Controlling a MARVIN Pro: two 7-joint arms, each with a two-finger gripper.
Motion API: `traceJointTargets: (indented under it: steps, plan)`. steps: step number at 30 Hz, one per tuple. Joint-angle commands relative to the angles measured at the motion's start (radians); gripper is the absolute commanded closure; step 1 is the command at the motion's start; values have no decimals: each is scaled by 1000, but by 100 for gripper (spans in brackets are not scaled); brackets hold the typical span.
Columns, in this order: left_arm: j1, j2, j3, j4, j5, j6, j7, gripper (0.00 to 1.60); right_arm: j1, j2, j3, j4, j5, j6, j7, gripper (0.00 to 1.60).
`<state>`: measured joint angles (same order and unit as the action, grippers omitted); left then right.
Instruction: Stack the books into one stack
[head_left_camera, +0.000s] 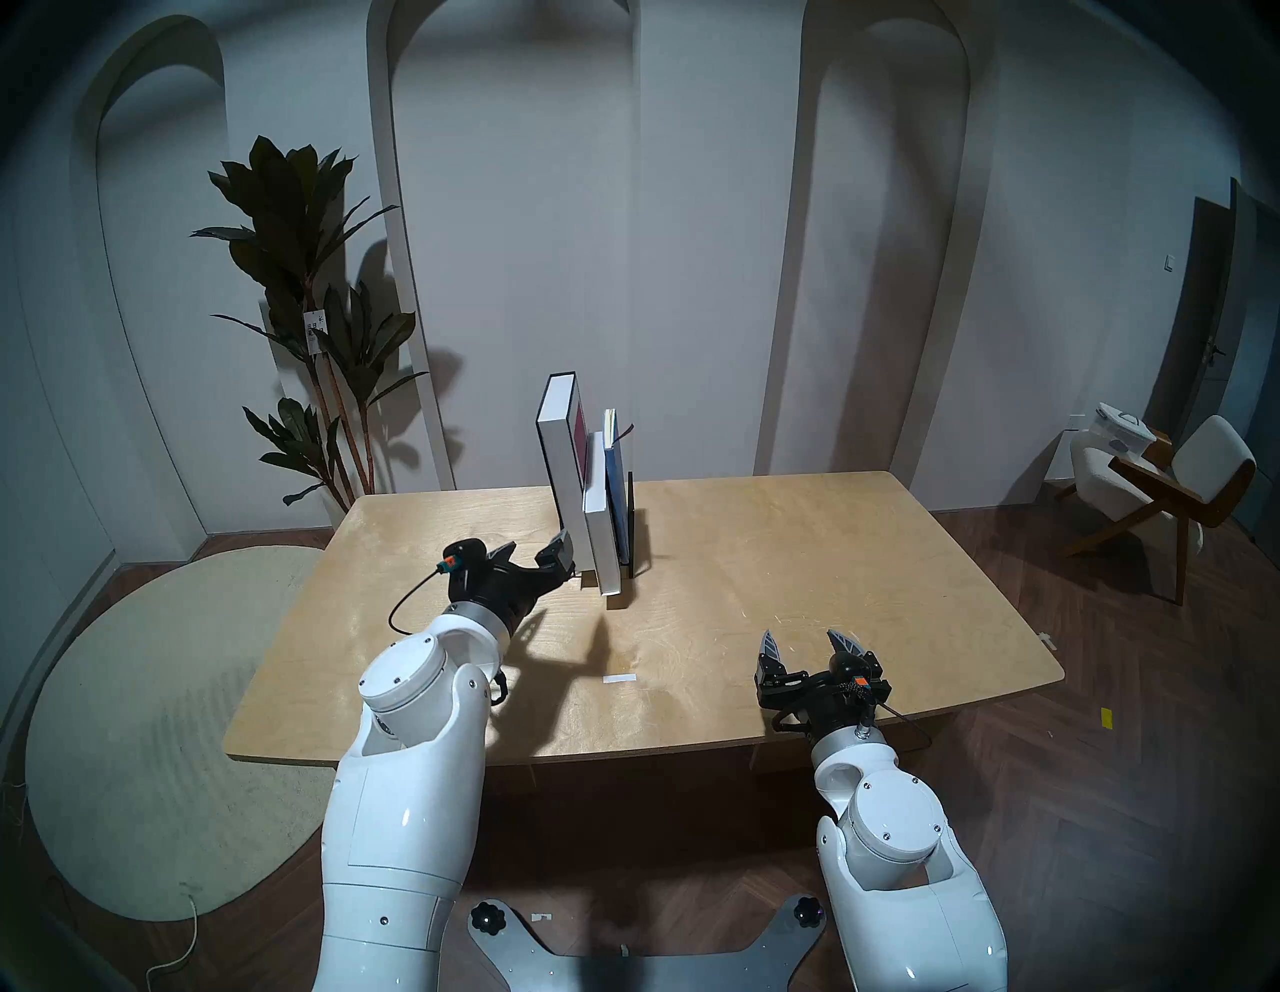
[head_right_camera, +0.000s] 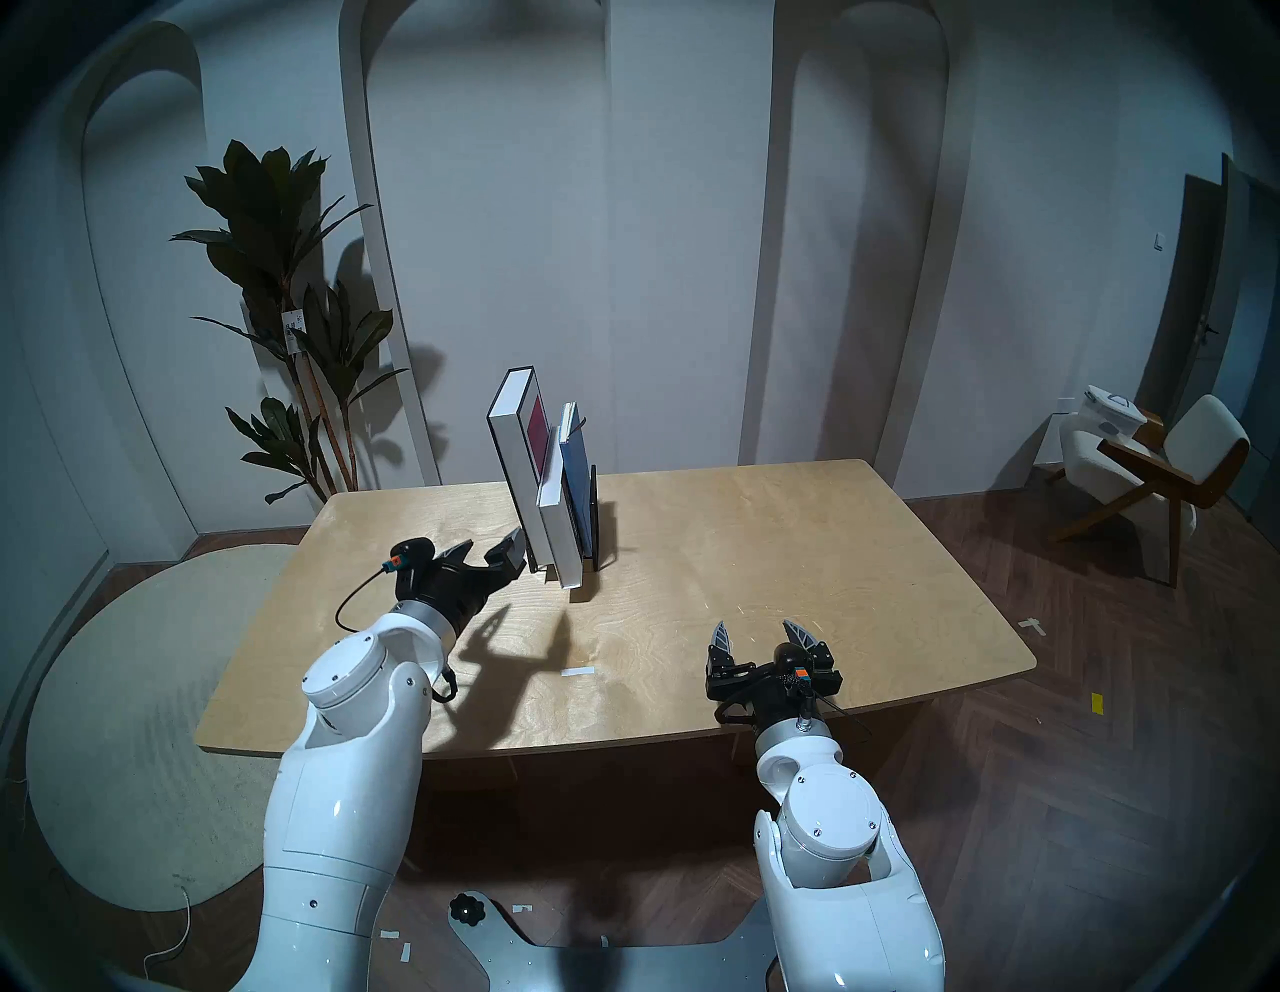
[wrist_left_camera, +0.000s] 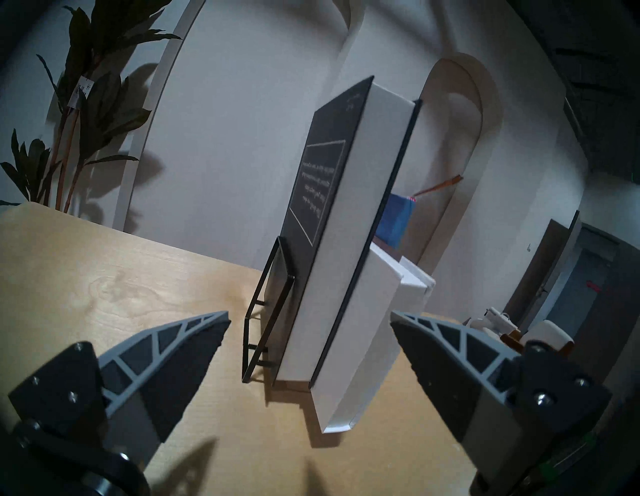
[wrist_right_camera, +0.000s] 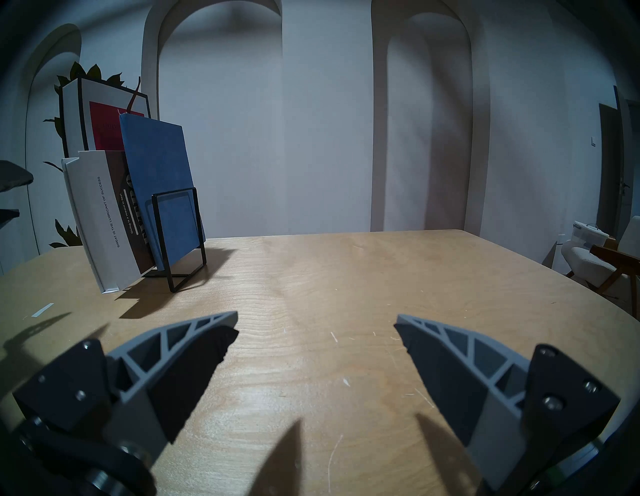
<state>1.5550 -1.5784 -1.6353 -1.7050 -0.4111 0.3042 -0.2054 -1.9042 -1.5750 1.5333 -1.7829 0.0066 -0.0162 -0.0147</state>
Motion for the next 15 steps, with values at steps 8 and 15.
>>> traceJointTargets:
  steps: [8, 15]
  plan:
    - [-117, 13, 46, 4, -31, -57, -104, 0, 3, 0, 0, -22, 0, -5, 0, 0]
    - [-167, 2, 60, 62, -84, -21, -139, 0, 3, 0, 0, -22, 0, -4, 0, 0]
